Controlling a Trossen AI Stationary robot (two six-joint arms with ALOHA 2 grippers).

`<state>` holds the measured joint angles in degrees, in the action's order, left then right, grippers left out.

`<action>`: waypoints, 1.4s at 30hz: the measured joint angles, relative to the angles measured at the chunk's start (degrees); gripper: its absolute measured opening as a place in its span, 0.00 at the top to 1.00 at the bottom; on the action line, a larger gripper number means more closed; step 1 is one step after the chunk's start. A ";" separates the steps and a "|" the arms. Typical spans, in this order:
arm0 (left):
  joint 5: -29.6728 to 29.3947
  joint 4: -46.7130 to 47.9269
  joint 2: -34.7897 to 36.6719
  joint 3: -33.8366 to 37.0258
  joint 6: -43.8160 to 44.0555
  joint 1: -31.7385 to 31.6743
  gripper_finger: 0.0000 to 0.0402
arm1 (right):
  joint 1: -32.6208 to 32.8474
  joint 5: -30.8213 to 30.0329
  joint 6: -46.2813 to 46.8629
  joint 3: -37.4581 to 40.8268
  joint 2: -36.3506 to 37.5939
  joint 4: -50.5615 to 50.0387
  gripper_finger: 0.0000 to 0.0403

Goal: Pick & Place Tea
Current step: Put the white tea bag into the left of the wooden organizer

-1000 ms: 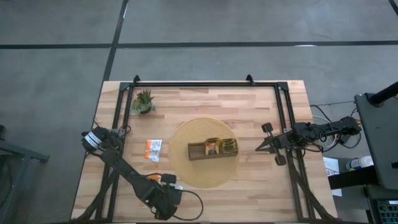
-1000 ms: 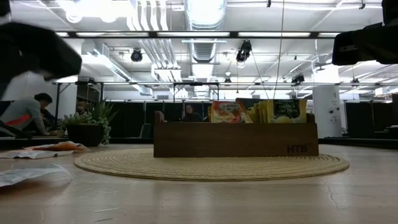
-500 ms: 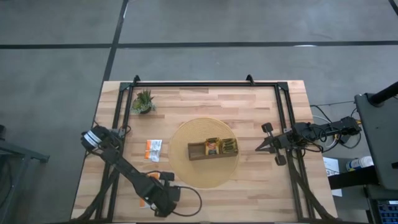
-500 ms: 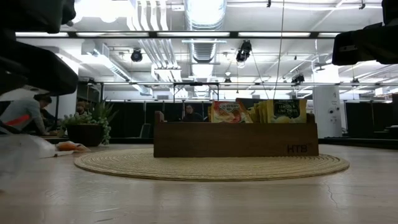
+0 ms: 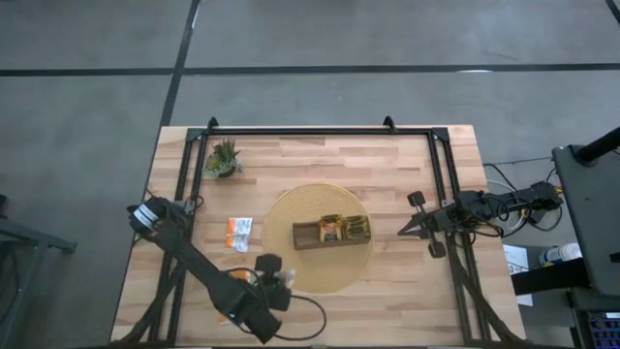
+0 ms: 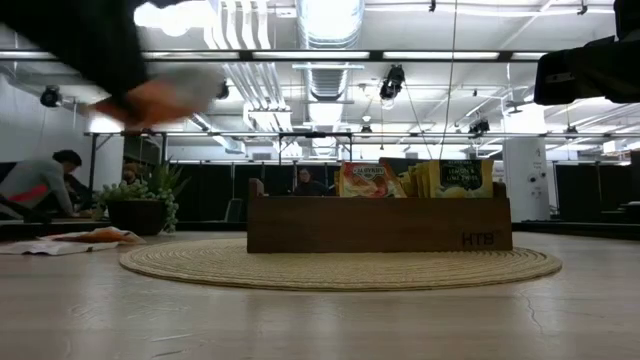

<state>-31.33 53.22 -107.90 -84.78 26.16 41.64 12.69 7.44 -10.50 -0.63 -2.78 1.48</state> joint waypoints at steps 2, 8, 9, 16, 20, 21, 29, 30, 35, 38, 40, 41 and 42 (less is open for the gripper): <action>-5.84 1.43 0.00 -2.26 -2.09 -1.16 0.99 | 0.00 0.00 0.00 0.00 -0.01 0.00 0.98; -9.33 -0.80 0.07 -6.24 -8.86 -6.96 0.98 | 0.01 0.01 0.00 -0.01 0.01 0.00 0.98; -9.83 -1.57 0.07 -6.26 -9.80 -8.04 0.98 | 0.02 0.02 0.00 -0.01 -0.01 0.00 0.98; -13.50 -3.27 0.15 -1.13 -6.37 -15.36 0.98 | 0.01 0.01 0.00 -0.01 -0.01 0.00 0.98; -17.03 -6.52 0.13 3.22 -7.18 -17.56 0.98 | 0.02 0.02 0.00 -0.02 -0.01 -0.02 0.98; -17.17 -7.34 0.13 3.88 -7.17 -17.96 0.98 | 0.01 0.00 0.00 -0.01 -0.01 0.00 0.98; -15.67 -20.71 0.13 6.21 -12.85 -19.34 0.97 | 0.00 0.01 0.00 -0.01 0.01 0.00 0.98; -15.33 -21.19 0.13 6.35 -12.83 -19.42 0.97 | 0.01 0.00 0.00 0.00 0.00 0.00 0.98; -13.84 -21.10 0.13 6.92 -12.04 -19.53 0.97 | 0.02 0.00 0.00 0.00 -0.01 0.00 0.98; -12.51 -21.24 0.13 7.83 -11.42 -19.84 0.97 | 0.01 0.01 0.00 -0.01 -0.01 0.00 0.98; -11.34 -21.23 0.13 8.53 -11.02 -20.22 0.97 | 0.01 0.02 0.00 0.00 -0.01 0.00 0.98; -10.72 -21.36 0.13 8.87 -10.84 -20.52 0.97 | 0.00 0.02 0.00 0.00 -0.01 0.00 0.98; -9.93 -21.54 0.13 9.27 -10.79 -20.89 0.97 | 0.02 0.00 0.00 -0.02 0.01 0.00 0.98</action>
<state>-41.27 31.68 -107.77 -75.51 15.37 20.75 12.71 7.44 -10.50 -0.64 -2.76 1.48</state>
